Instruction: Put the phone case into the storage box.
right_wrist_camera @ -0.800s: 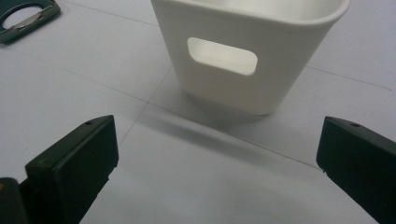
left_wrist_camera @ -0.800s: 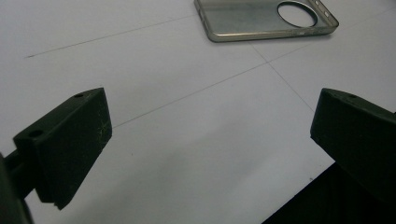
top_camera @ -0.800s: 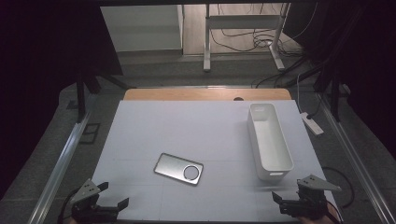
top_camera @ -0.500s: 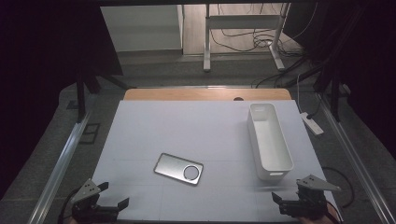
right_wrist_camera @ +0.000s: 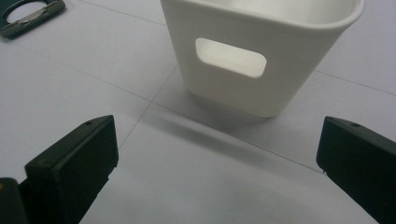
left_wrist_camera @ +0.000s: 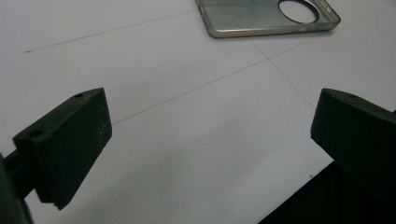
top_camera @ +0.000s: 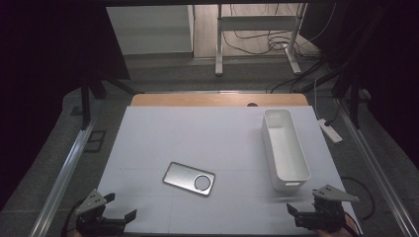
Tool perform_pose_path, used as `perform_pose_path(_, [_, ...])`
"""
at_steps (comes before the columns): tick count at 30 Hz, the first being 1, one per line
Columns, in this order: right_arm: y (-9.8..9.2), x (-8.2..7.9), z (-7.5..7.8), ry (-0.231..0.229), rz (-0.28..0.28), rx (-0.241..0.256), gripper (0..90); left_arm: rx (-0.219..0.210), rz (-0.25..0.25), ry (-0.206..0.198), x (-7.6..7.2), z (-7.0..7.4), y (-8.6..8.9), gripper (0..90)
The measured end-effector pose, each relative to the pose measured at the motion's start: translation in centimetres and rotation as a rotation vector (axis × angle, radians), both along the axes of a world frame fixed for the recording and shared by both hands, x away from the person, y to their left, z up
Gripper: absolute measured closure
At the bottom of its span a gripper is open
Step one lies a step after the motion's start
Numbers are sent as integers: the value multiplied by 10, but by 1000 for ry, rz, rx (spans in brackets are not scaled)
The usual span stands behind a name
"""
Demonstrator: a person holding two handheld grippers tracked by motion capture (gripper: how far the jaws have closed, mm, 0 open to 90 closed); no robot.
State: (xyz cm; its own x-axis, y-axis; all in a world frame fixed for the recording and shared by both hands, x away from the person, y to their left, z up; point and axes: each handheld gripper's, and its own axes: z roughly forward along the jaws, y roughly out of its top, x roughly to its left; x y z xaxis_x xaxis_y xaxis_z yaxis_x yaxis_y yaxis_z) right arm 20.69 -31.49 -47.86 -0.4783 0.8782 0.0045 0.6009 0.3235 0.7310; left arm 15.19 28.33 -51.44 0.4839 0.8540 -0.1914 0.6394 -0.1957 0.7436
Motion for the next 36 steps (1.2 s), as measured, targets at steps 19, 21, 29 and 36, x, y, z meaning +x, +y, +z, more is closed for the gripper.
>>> perform_pose_path(19, [0,0,0,-4,4,1,0,-20,-25,-4,11,3,-1,0])
perform_pose_path(21, [0,0,0,-4,4,0,0,-19,-28,-2,13,3,-3,0])
perform_pose_path(29, [0,0,0,-4,6,-1,0,-12,-44,13,23,5,-7,0])
perform_pose_path(36, [1,0,0,0,10,-4,0,-13,-61,16,30,9,-9,0])
